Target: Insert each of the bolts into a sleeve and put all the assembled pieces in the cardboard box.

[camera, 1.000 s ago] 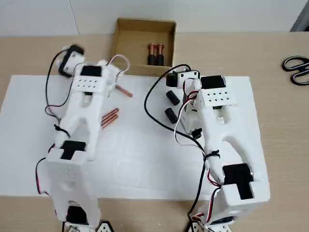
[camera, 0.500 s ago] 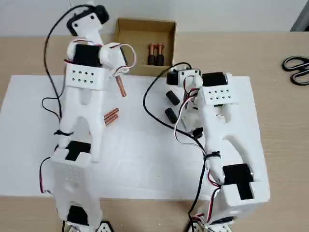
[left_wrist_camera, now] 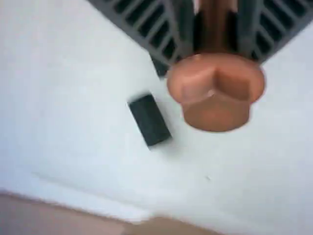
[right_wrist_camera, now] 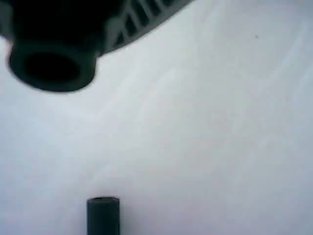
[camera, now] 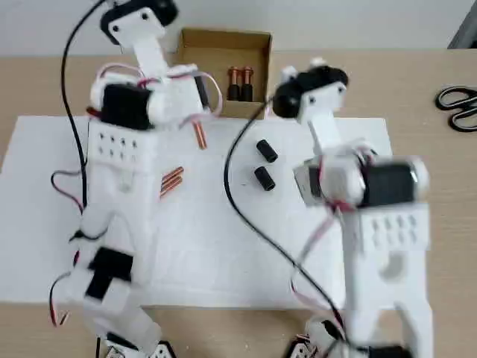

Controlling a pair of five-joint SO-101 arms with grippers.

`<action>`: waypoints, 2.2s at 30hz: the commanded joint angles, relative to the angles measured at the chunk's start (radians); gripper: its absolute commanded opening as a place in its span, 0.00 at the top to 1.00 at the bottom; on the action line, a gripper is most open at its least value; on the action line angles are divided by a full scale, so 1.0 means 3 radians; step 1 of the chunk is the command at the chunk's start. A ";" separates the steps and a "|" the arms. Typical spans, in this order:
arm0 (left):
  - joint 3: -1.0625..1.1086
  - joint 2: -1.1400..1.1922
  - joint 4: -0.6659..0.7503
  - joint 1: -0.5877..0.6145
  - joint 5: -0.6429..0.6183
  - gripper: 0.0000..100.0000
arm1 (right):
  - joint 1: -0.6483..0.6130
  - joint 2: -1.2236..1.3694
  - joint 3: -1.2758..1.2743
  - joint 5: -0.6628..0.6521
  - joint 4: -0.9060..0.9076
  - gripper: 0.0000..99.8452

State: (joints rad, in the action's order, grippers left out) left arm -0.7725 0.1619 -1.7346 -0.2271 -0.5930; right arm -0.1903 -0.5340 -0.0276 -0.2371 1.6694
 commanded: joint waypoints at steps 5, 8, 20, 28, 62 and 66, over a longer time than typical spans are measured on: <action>0.1179 -0.1115 0.0072 -0.0256 0.0425 0.99 | 0.0008 -0.1470 -0.0634 -0.0015 -0.0166 1.00; 0.1593 -0.1376 0.0425 -0.0174 0.0409 0.99 | 0.0003 -0.1844 -0.1100 -0.0010 -0.0463 1.00; 0.3572 -0.2225 0.2138 -0.0598 0.0409 0.99 | -0.0309 -0.3030 -0.3278 0.0624 -0.1926 1.00; 0.4427 -0.2557 0.3253 -0.0859 0.0404 0.99 | -0.0754 -0.3649 -0.4388 0.0711 -0.2764 1.00; 0.5250 -0.3033 0.4312 -0.1074 0.0072 0.99 | -0.0862 -0.3941 -0.4716 0.1002 -0.2836 1.00; 0.5255 -0.3033 0.4301 -0.1079 0.0077 0.99 | -0.0862 -0.3941 -0.4721 0.1002 -0.2841 1.00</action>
State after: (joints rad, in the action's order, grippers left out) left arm 0.8339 -0.7035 -0.4733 -0.5447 -0.5639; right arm -0.4465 -1.7016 -1.4500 0.0529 0.8393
